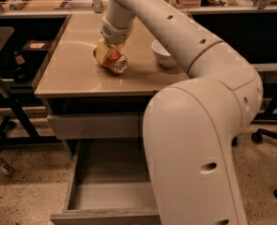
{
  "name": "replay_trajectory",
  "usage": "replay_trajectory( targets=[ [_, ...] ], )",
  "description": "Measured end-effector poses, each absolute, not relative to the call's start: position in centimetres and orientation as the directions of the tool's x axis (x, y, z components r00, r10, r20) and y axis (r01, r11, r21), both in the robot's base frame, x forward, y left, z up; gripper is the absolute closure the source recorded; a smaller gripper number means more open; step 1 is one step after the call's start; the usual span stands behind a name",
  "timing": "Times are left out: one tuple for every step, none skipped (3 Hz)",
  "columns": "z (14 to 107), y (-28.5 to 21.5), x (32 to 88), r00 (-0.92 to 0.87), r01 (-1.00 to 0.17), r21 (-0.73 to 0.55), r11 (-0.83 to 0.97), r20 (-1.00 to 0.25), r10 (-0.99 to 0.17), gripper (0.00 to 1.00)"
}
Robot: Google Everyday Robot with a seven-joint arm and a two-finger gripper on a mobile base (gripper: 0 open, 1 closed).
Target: Place coke can into middle drawer
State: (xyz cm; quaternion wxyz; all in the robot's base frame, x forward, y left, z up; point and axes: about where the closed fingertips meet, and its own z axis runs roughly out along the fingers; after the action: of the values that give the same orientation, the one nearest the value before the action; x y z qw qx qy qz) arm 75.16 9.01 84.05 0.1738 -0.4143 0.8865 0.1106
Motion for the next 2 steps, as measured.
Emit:
replay_trajectory(
  targets=[
    [84.0,8.0,73.4,-0.607,-0.763,0.058,0.644,-0.408,-0.682,1.00],
    [83.9,6.8,71.6,-0.621,-0.750,0.066,0.658,-0.414,-0.666,1.00]
  ],
)
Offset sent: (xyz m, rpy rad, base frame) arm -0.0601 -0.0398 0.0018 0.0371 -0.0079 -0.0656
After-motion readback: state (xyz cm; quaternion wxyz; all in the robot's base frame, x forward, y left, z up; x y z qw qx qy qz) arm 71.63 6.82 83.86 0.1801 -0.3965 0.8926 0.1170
